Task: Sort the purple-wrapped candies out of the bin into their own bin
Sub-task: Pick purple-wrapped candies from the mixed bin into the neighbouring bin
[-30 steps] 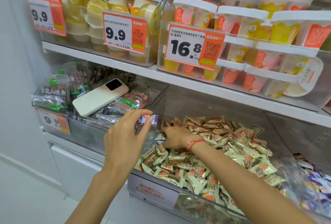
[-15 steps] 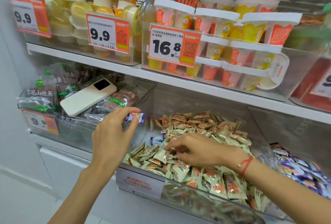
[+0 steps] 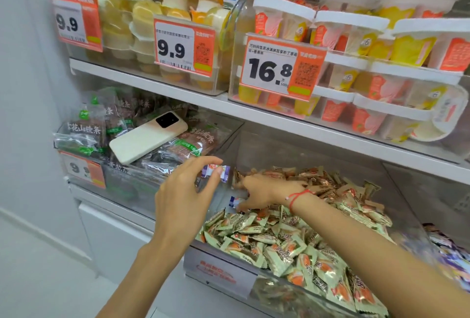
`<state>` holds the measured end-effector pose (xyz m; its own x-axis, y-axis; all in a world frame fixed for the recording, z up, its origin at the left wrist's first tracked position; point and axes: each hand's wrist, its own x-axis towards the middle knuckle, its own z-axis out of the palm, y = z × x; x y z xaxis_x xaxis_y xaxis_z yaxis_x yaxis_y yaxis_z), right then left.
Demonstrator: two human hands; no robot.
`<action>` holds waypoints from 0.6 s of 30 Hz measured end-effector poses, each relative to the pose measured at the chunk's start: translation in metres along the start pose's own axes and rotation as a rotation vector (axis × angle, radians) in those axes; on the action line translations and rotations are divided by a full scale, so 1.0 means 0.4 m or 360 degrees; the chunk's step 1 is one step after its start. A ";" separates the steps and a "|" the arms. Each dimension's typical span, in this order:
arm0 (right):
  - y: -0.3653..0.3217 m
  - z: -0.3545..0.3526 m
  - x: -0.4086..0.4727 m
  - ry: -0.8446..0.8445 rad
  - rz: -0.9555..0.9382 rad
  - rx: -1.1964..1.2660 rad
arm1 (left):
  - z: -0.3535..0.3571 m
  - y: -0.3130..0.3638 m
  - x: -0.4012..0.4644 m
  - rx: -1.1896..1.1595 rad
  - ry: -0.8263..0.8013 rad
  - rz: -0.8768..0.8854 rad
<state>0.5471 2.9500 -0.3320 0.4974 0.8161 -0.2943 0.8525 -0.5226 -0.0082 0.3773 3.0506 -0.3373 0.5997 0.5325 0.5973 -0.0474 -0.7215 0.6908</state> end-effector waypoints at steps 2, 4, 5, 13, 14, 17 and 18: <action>-0.001 0.012 0.026 -0.0203 0.0025 -0.0074 | 0.001 0.000 0.001 0.0010 0.0003 0.0035; -0.003 0.016 0.028 -0.0206 0.0026 -0.0063 | 0.002 -0.002 0.003 0.0024 0.0004 0.0053; -0.002 0.022 0.027 -0.0220 0.0037 -0.0044 | 0.002 -0.002 0.002 0.0034 0.0002 0.0054; -0.003 0.019 -0.117 0.0159 0.0014 0.0344 | -0.006 0.011 0.001 0.0118 0.0021 0.0048; -0.009 0.002 -0.168 0.0280 0.0005 0.0471 | -0.007 0.015 0.001 0.0133 0.0047 0.0074; -0.015 -0.006 -0.326 0.0616 -0.0030 0.0770 | -0.012 0.044 -0.007 0.0194 0.0152 0.0211; -0.013 0.006 -0.377 0.0703 -0.0016 0.0831 | -0.011 0.059 -0.015 0.0184 0.0170 0.0264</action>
<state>0.4675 2.8291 -0.2899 0.6032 0.7877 0.1251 0.7235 -0.4745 -0.5014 0.3691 3.0323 -0.3229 0.5029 0.4417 0.7430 -0.0426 -0.8459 0.5317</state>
